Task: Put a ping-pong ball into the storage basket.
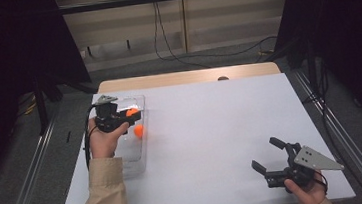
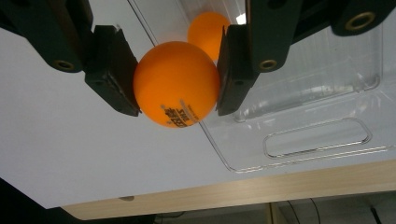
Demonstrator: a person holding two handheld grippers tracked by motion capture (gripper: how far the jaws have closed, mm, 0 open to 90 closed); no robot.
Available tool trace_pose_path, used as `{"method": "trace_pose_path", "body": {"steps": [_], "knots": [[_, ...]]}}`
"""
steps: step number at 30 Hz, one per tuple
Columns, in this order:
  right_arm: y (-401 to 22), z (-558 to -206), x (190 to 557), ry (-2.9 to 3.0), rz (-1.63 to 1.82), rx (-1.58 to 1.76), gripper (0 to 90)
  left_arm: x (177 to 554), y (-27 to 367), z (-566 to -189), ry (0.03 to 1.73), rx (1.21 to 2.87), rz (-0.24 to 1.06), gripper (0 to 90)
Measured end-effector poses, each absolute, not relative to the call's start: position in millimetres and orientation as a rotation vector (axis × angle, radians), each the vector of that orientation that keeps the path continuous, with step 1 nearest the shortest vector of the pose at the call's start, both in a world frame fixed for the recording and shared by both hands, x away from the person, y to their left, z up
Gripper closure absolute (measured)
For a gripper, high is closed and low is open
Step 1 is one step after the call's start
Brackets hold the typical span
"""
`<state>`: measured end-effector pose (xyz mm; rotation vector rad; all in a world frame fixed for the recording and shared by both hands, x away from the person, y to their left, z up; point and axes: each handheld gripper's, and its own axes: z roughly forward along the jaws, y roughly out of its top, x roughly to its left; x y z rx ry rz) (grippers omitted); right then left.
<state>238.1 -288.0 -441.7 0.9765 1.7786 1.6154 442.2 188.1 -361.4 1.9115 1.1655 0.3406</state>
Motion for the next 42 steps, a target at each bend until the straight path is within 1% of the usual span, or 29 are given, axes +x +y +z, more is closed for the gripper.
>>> {"method": "trace_pose_path", "body": {"steps": [27,42], "knots": [[-287.2,-441.4,238.4,1.780,1.616,0.974,2.3,436.4,204.3,-364.4,1.211,1.879,0.386,50.9],[-286.6,-441.5,239.3,1.783,1.617,0.968,2.3,436.5,208.6,-368.7,1.224,1.899,0.421,50.9]]}}
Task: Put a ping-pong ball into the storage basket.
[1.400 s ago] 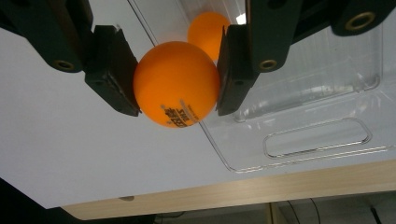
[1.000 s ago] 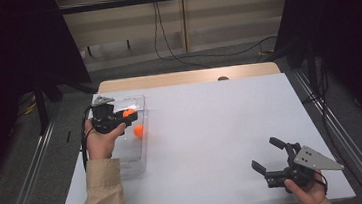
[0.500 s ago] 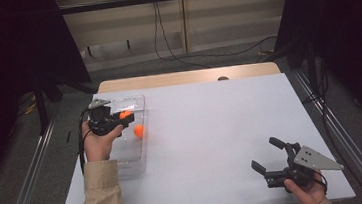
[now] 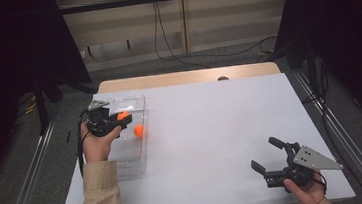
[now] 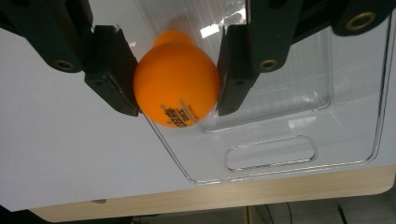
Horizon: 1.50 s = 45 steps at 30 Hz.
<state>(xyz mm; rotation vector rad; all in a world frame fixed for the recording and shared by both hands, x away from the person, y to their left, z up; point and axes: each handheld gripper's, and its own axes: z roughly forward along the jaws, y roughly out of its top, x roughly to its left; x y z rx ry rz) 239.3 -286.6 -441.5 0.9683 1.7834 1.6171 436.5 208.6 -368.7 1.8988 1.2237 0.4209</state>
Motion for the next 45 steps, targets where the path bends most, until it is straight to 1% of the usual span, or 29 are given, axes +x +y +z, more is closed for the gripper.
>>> {"method": "trace_pose_path", "body": {"steps": [19,22,34,38,43,45], "knots": [[-286.5,-441.4,239.1,1.784,1.618,0.967,2.3,435.7,213.3,-370.0,1.239,1.879,0.458,49.8],[-286.6,-441.5,239.3,1.783,1.617,0.966,2.3,435.5,213.2,-369.5,1.241,1.877,0.468,44.0],[-285.4,-440.5,239.4,1.782,1.620,0.964,2.3,427.4,214.6,-364.8,1.235,1.832,0.491,28.7],[-285.6,-440.3,239.1,1.780,1.621,0.966,2.3,423.3,214.2,-363.2,1.226,1.817,0.498,24.8],[-285.3,-440.2,239.1,1.781,1.621,0.962,2.3,419.0,213.1,-366.0,1.212,1.807,0.489,22.7],[-285.3,-440.3,239.1,1.782,1.621,0.963,2.3,417.6,212.1,-367.0,1.205,1.802,0.492,20.5]]}}
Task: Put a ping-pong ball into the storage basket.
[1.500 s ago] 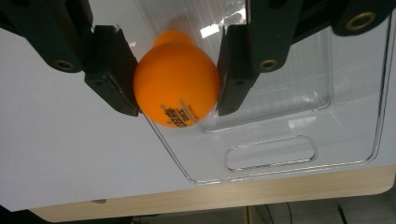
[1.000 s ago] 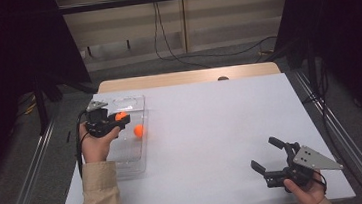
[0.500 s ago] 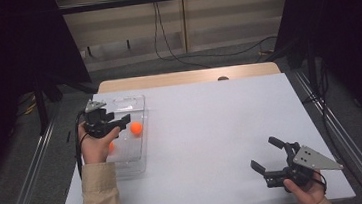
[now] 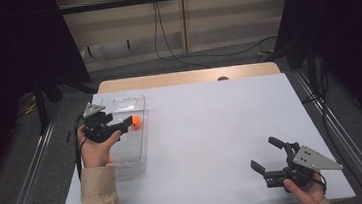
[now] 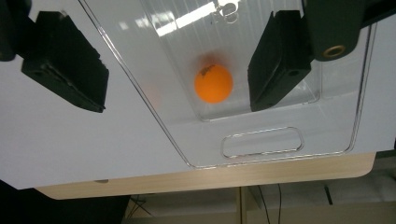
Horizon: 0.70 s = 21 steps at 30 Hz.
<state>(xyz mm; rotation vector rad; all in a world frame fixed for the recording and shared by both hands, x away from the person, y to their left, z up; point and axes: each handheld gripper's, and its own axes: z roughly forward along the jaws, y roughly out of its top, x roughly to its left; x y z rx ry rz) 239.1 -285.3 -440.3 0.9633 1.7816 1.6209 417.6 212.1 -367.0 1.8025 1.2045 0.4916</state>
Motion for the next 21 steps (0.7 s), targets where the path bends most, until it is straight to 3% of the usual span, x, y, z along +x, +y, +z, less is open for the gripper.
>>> {"method": "trace_pose_path", "body": {"steps": [21], "knots": [[-284.7,-439.8,238.8,1.779,1.624,0.960,2.2,395.9,213.8,-371.3,1.158,1.730,0.503,9.1]]}}
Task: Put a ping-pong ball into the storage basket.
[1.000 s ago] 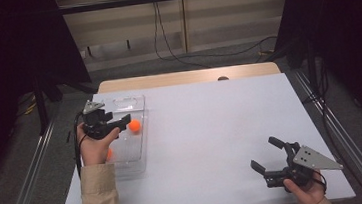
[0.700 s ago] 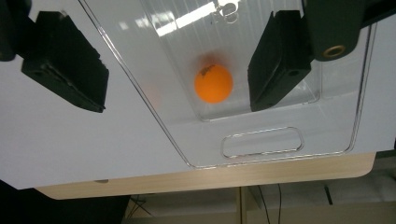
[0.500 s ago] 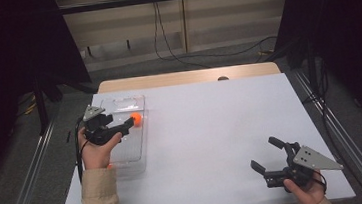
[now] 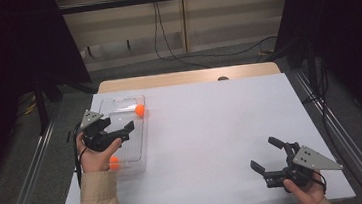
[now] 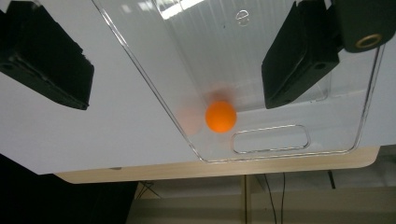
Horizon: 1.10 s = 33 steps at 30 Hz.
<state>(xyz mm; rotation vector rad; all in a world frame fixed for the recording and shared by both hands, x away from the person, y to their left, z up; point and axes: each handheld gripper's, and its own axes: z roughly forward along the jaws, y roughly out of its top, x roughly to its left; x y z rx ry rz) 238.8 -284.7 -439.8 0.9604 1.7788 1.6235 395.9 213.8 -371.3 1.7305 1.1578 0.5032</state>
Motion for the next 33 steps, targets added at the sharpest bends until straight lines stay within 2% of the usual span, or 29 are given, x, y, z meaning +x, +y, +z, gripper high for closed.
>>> {"method": "trace_pose_path", "body": {"steps": [9,33], "knots": [[-284.6,-439.7,238.8,1.781,1.624,0.956,2.2,384.6,215.3,-373.9,1.099,1.702,0.512,3.5],[-284.2,-439.5,238.6,1.780,1.626,0.958,2.2,361.5,224.0,-381.8,0.993,1.633,0.473,2.7]]}}
